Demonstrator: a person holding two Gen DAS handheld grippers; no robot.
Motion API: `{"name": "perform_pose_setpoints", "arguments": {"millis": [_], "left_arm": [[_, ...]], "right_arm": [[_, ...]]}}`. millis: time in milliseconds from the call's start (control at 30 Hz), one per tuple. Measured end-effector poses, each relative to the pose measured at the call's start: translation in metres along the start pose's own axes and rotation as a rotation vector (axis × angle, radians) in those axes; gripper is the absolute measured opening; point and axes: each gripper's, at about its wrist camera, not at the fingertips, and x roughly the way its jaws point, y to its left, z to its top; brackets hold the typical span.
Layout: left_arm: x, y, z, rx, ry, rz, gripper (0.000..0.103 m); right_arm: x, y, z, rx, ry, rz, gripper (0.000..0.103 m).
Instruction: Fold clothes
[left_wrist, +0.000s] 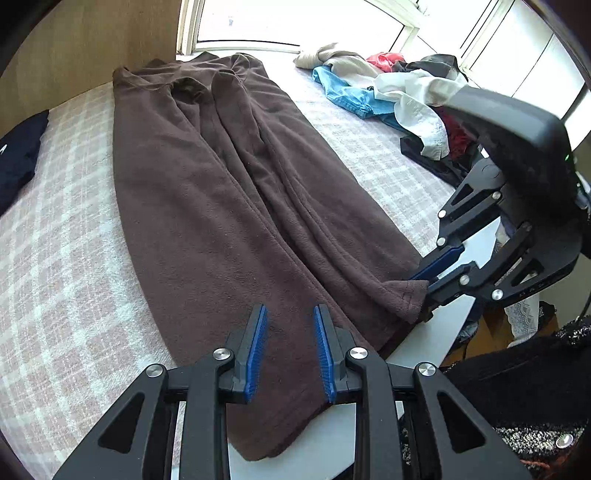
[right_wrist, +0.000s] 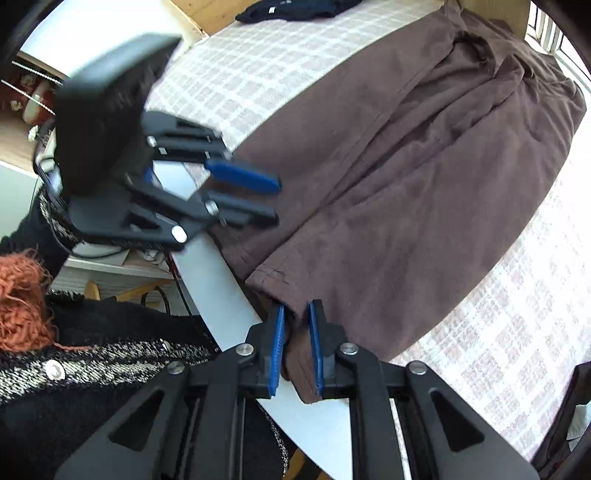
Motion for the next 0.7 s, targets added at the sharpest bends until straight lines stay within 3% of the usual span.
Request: {"name": "perform_pose_setpoints", "arguments": {"millis": [100,233,433,500,567,700], "left_arm": [[0.005,-0.011,-0.007,0.045,0.022,-0.021,0.024],[-0.019,0.007,0.013,0.001,-0.039,-0.003,0.022],[-0.053,0.041,0.051,-0.072,-0.154,0.045,0.022],[-0.050,0.055,0.072,-0.085,-0.181,0.072,0.022],[-0.039,0.068,0.089,-0.100,-0.188,0.093,0.022],[-0.004,0.077,0.101,-0.094,-0.126,0.076,0.022]], "right_arm": [[-0.035,-0.016,0.038,0.006,-0.119,-0.049,0.037],[-0.069,-0.041,0.103,0.027,-0.227,-0.018,0.038],[-0.065,-0.088,0.234,0.090,-0.414,-0.237,0.039],[-0.052,-0.108,0.273,0.116,-0.428,-0.293,0.039],[-0.034,-0.132,0.302,0.168,-0.418,-0.281,0.039],[0.005,-0.168,0.339,0.236,-0.380,-0.256,0.039]]}}
